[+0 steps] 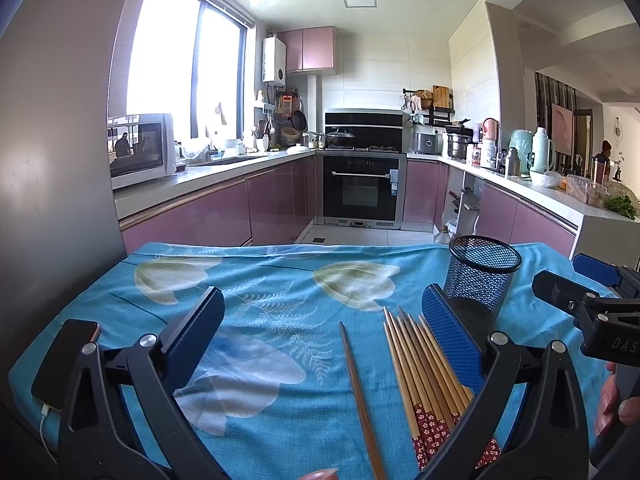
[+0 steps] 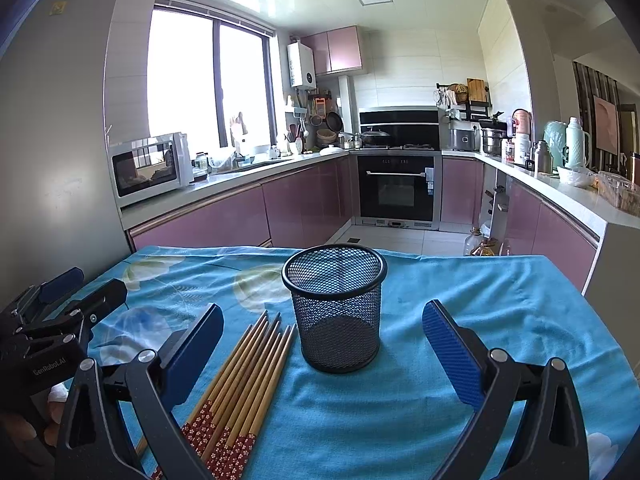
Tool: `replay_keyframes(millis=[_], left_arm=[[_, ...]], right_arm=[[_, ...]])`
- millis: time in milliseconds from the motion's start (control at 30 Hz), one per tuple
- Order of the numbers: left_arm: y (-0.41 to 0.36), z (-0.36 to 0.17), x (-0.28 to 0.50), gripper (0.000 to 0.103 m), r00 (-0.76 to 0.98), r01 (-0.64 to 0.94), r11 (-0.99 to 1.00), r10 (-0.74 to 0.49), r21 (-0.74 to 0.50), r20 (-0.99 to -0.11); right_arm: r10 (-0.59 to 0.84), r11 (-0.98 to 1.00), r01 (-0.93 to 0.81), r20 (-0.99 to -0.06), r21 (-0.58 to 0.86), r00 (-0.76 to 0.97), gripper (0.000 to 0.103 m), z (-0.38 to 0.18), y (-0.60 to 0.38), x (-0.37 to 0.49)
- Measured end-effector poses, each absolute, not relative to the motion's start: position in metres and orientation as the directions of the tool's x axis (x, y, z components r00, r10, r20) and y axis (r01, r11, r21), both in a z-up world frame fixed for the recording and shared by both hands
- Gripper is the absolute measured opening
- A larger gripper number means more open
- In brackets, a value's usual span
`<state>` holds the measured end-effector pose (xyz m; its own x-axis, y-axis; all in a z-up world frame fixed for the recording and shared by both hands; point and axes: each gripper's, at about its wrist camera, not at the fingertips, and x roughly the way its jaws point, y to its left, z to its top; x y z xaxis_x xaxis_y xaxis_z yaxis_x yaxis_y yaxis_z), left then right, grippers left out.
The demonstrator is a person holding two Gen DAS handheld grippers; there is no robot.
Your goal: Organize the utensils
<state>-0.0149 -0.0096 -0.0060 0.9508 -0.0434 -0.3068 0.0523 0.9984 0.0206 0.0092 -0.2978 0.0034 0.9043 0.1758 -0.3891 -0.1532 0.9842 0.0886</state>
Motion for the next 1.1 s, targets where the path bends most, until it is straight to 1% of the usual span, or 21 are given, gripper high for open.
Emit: replay_keyframes(millis=[233, 433, 667, 900, 1100], left_arm=[[-0.010, -0.007, -0.014, 0.097, 0.947, 0.055, 0.998, -0.046, 0.019, -0.317], [-0.010, -0.011, -0.011, 0.097, 0.937, 0.066, 0.998, -0.057, 0.015, -0.346], [-0.007, -0.022, 0.002, 0.097, 0.898, 0.108, 0.994, -0.098, -0.003, -0.428], [-0.005, -0.035, 0.017, 0.097, 0.846, 0.132, 0.991, -0.120, -0.014, -0.520], [-0.006, -0.046, 0.025, 0.097, 0.821, 0.143, 0.990, -0.124, -0.010, -0.557]], right_arm=[[0.182, 0.983, -0.158, -0.392, 0.093, 0.902, 0.096, 0.003, -0.297, 0.009], [0.193, 0.981, -0.167, -0.409, 0.100, 0.892, 0.096, 0.000, -0.297, 0.012], [0.218, 0.976, -0.185, -0.465, 0.116, 0.858, 0.096, -0.009, -0.294, 0.018], [0.255, 0.966, -0.228, -0.546, 0.119, 0.798, 0.096, -0.024, -0.285, 0.024], [0.272, 0.961, -0.247, -0.589, 0.126, 0.760, 0.096, -0.034, -0.277, 0.030]])
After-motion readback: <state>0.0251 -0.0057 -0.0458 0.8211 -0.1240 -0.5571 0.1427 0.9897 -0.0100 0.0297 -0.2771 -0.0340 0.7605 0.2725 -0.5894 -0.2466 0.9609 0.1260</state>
